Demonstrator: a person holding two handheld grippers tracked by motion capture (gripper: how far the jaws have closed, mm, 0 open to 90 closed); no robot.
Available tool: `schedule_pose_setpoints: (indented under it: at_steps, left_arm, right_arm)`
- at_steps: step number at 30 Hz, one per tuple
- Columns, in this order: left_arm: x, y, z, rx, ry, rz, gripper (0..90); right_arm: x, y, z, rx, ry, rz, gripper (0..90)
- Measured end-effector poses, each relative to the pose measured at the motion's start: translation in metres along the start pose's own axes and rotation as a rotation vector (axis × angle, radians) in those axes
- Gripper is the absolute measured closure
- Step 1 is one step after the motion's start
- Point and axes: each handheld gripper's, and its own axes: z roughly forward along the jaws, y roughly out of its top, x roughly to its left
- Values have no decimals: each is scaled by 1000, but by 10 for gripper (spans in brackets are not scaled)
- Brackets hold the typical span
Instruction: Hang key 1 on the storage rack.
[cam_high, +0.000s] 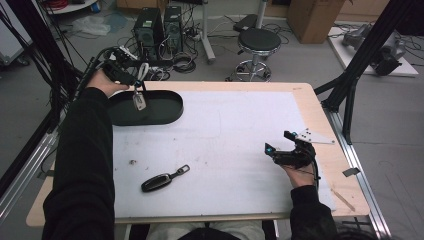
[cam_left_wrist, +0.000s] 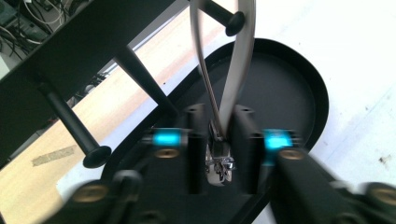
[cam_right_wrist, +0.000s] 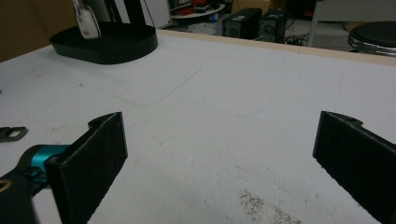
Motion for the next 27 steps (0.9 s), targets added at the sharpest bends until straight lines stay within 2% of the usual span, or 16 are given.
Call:
schedule_pose_setpoints:
  at_steps: [1,6,7,11,17,19,22,27]
  left_arm:
    - [0,0,0,0,-15,-14,652]
    - [1,0,-3,-11,-42,-33,465]
    - [0,-1,-5,-23,-88,-43,404]
    - [-6,-1,-8,-25,-126,-26,235]
    - [-18,2,-12,-51,-127,13,167]
    - [-19,2,-13,-54,-126,16,152]
    - [-24,-1,-14,-76,-151,17,131]
    - [-26,-6,-17,-83,-154,17,101]
  right_arm:
    - [0,0,0,1,0,-3,21]
    - [0,0,-1,-1,-2,-2,21]
    - [0,0,-1,-2,-1,2,21]
    - [0,0,-2,-2,-1,7,21]
    - [0,0,-2,-9,0,7,21]
    - [-1,0,-2,-12,0,3,21]
    - [-1,0,-2,-13,1,4,21]
    - [-1,0,-3,-14,0,3,21]
